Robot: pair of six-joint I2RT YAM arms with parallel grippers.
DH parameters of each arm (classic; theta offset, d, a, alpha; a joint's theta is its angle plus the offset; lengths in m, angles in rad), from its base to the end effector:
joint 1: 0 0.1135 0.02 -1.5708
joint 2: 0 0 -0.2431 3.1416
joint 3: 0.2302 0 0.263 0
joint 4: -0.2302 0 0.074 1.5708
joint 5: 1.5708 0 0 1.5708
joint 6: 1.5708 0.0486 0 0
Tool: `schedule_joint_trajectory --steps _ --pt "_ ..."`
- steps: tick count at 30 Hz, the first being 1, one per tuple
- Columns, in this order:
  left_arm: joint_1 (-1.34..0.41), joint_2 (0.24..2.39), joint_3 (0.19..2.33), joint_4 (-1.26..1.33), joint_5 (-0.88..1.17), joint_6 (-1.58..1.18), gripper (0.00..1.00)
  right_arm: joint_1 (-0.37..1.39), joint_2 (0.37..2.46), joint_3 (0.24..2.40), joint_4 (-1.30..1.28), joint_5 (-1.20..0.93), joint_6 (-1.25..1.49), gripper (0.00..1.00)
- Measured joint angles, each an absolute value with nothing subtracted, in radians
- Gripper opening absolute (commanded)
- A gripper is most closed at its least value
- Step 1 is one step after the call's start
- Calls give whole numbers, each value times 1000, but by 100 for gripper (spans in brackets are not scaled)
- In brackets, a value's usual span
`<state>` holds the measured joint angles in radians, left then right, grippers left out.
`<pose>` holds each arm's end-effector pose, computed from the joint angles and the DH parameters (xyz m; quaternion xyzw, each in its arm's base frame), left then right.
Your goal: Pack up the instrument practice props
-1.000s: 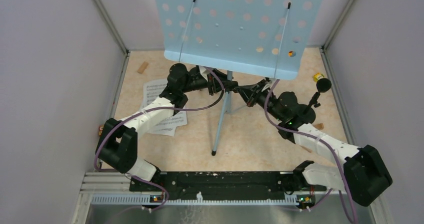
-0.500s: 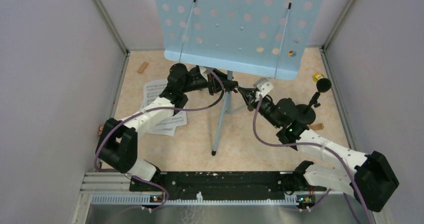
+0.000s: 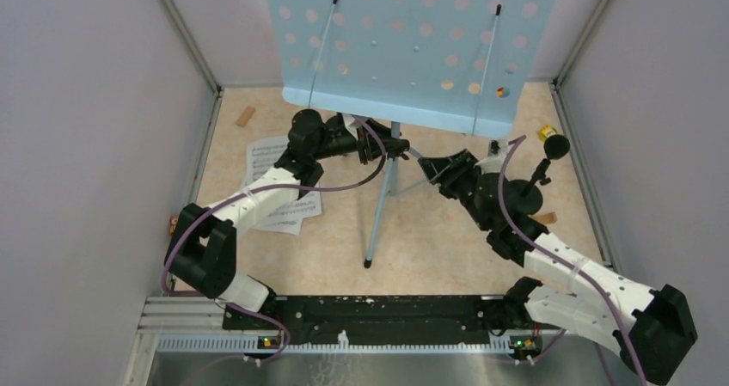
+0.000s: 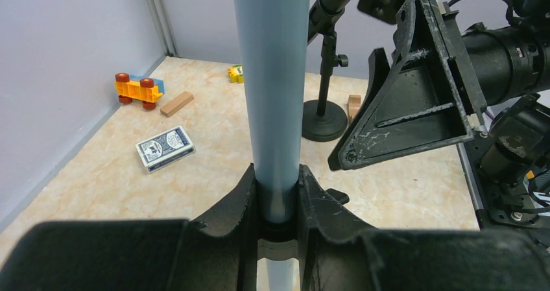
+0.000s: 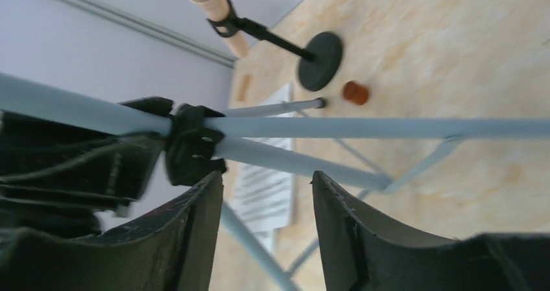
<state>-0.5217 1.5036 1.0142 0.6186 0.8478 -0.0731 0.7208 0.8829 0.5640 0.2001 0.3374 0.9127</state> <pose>0.2967 -0.2126 0.3023 0.4351 0.5178 -0.4602 0.5752 0.1959 0.1507 0.2638 0.1816 0.7231 0.3911 0.5396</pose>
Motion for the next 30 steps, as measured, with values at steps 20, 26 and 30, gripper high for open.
schedule_joint_trajectory --steps 20,26,30 --pt "-522 1504 1018 612 847 -71 0 717 1072 504 570 164 1718 32" --pt "-522 1504 1018 612 845 -71 0 717 1089 491 599 155 1750 1" --pt "-523 1504 1018 611 844 -72 0 717 1089 488 599 155 1742 0"
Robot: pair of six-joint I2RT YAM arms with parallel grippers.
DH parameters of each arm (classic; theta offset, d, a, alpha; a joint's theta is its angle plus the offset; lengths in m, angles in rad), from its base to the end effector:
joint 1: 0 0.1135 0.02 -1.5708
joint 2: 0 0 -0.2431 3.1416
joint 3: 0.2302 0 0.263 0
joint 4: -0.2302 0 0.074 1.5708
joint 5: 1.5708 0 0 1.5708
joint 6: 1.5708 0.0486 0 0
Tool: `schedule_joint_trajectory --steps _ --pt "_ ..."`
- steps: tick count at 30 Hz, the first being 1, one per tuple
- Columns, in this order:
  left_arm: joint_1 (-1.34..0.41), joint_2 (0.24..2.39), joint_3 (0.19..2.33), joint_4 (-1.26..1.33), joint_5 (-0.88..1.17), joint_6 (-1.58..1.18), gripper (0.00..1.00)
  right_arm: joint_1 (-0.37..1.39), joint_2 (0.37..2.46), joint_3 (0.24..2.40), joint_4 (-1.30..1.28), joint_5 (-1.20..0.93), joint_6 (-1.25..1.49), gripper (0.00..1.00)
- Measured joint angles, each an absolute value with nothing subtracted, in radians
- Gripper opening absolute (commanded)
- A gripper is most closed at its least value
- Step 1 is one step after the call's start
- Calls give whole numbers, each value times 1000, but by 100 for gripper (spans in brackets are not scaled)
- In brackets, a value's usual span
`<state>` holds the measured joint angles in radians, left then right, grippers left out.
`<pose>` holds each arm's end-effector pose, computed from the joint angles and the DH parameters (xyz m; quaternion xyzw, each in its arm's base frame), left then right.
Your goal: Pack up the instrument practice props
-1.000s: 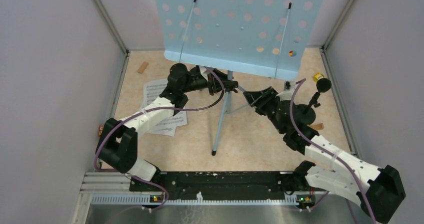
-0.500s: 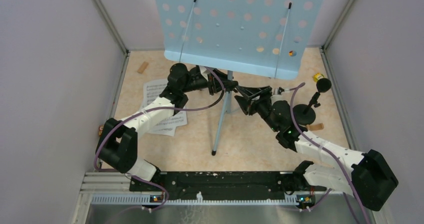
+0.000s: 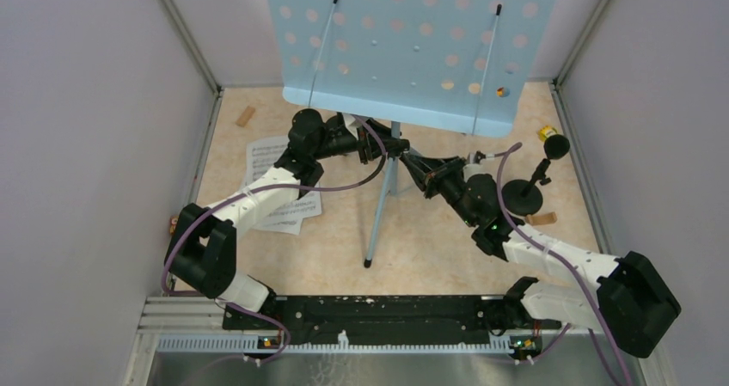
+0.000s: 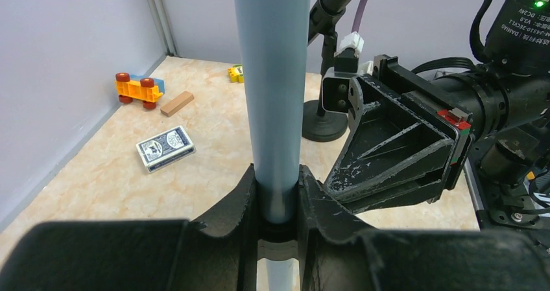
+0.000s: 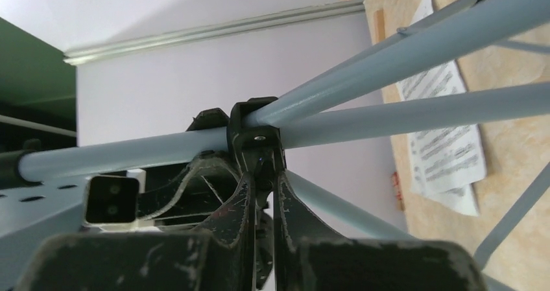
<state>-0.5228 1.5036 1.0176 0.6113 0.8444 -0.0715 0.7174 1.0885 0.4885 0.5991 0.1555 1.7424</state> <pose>0.2969 -0.2130 0.3028 0.4345 0.5193 -0.4595 0.5748 0.2118 0.1748 0.2337 0.3937 0.5877 0.6457 0.2874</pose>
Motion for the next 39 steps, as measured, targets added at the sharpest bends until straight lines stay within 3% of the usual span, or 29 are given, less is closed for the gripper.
schedule_joint_trajectory --steps 5,22,30,36,39 --pt "-522 1504 1018 611 842 -71 0 717 1082 514 580 158 1519 0" --pt "-510 1504 1019 604 815 -68 0 731 1119 620 572 -84 -189 0" --pt "-508 1504 1019 604 815 -67 0 818 1112 655 429 -40 -973 0" --pt "-509 1504 1019 604 815 -67 0 878 1117 633 421 67 -1400 0" --pt "-516 1504 1020 604 811 -66 0 897 1118 608 451 115 -1534 11"
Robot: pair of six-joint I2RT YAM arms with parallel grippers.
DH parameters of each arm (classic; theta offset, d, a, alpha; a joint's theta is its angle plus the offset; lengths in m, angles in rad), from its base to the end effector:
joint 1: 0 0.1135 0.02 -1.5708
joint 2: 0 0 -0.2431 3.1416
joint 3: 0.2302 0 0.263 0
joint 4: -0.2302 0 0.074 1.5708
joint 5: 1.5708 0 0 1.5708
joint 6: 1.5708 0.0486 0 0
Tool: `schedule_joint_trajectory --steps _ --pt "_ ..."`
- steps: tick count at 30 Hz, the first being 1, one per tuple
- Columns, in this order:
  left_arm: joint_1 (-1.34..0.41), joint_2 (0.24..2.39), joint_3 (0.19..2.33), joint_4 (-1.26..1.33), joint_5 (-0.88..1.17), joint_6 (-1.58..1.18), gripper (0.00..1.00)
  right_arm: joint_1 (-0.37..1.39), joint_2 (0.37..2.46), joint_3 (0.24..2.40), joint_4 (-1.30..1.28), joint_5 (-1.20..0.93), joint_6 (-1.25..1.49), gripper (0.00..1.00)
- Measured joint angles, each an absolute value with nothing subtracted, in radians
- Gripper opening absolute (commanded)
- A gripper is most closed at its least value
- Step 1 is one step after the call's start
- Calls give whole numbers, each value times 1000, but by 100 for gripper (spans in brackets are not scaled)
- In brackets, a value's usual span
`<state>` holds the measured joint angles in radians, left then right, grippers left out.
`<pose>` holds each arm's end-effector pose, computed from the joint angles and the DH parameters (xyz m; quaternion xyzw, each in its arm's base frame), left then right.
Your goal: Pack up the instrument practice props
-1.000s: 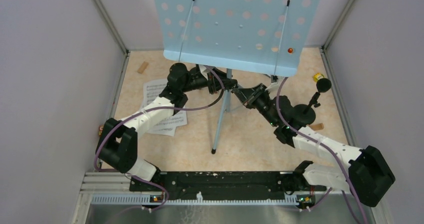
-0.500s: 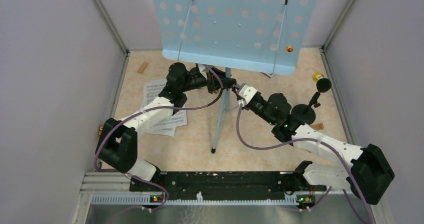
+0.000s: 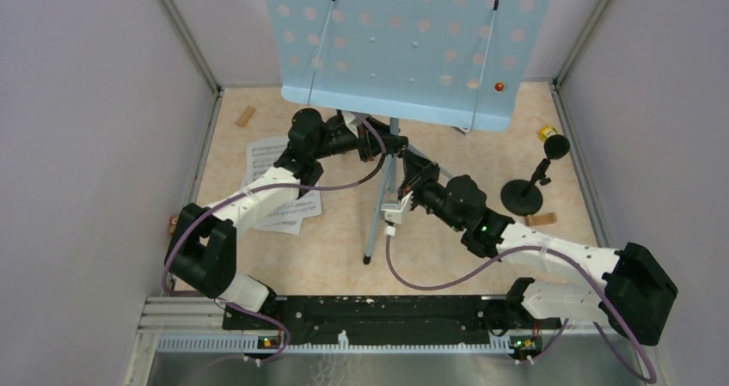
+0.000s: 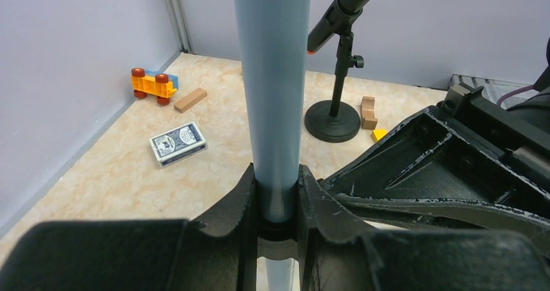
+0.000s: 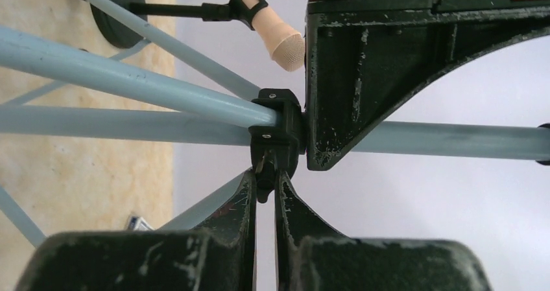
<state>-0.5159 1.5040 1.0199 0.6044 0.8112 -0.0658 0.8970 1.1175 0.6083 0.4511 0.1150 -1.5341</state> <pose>0.3001 -0.2107 0.3029 0.4238 0.5282 -0.4479 0.5837 0.1843 0.2219 0.2525 -0.6671 0.2896 -0.2543 0.6376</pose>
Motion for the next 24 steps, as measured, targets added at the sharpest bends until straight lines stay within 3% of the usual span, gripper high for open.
schedule_joint_trajectory --steps 5,7,16,24 --pt "-525 1508 1024 604 805 -65 0 913 1095 588 460 167 -1528 39" --pt "-525 1510 1025 604 807 -65 0 920 1047 572 443 189 -1443 45" --pt "-525 1510 1026 604 808 -65 0 927 753 416 534 336 -786 47" --pt "-525 1510 1026 604 807 -65 0 855 767 469 318 506 130 46"
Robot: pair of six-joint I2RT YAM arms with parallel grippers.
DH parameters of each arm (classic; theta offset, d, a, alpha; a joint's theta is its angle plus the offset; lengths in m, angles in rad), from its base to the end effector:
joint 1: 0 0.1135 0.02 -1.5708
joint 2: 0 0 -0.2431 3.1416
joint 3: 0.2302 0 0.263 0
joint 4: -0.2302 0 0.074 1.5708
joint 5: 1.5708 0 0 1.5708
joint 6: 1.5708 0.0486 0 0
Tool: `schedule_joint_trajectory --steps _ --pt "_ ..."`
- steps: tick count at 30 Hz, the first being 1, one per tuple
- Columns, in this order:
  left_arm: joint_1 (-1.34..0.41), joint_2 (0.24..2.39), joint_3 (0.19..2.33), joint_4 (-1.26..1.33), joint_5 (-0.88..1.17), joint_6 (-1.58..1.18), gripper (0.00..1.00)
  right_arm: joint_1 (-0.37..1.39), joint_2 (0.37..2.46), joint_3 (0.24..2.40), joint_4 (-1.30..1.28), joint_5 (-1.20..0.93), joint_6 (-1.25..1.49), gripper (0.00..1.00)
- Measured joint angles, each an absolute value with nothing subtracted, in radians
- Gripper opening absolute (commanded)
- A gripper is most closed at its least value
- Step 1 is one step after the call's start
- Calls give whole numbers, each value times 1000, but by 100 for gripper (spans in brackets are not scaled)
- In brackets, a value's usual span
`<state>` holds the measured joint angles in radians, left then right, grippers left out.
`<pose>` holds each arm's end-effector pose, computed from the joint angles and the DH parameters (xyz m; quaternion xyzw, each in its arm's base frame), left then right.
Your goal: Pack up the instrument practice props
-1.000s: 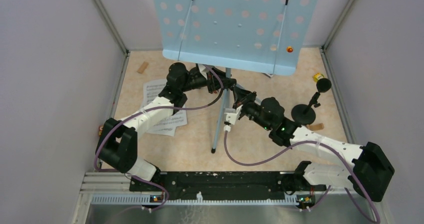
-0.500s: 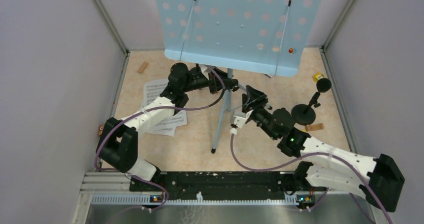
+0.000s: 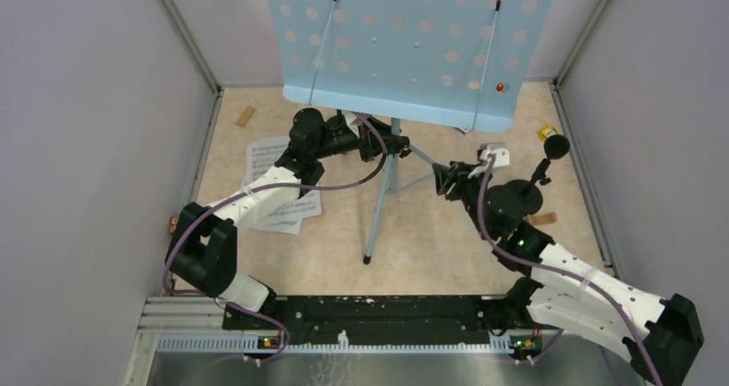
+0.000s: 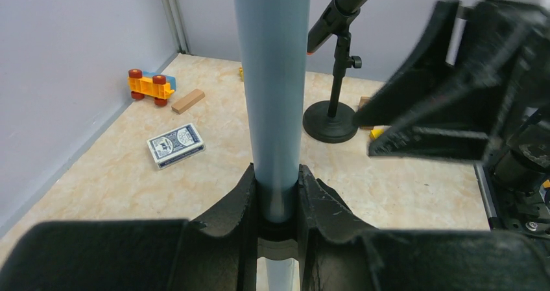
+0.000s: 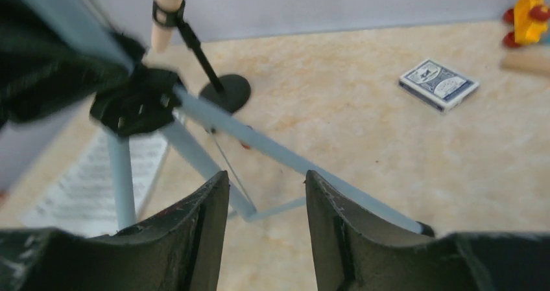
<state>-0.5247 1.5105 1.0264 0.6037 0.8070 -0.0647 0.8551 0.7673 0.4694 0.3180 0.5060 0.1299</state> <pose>0.2998 -0.2141 0.3029 0.4251 0.5273 -0.4492 0.5827 0.1647 0.1535 0.2668 -0.0732 0.6970 0.1725 0.6921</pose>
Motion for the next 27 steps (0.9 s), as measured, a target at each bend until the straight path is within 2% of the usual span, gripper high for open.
schedule_joint_trajectory --steps 3,6,12,17,27 --pt "-525 1510 1027 603 807 -64 0 713 806 541 239 418 475 44" --pt "-525 1510 1027 603 807 -64 0 598 830 542 270 276 814 41" --pt "-525 1510 1027 603 808 -64 0 579 939 531 435 77 1204 41" --pt "-525 1510 1027 602 808 -64 0 579 1000 531 533 -6 1369 41" --pt "-524 1510 1029 598 811 -62 0 579 1038 531 553 -40 1449 44"
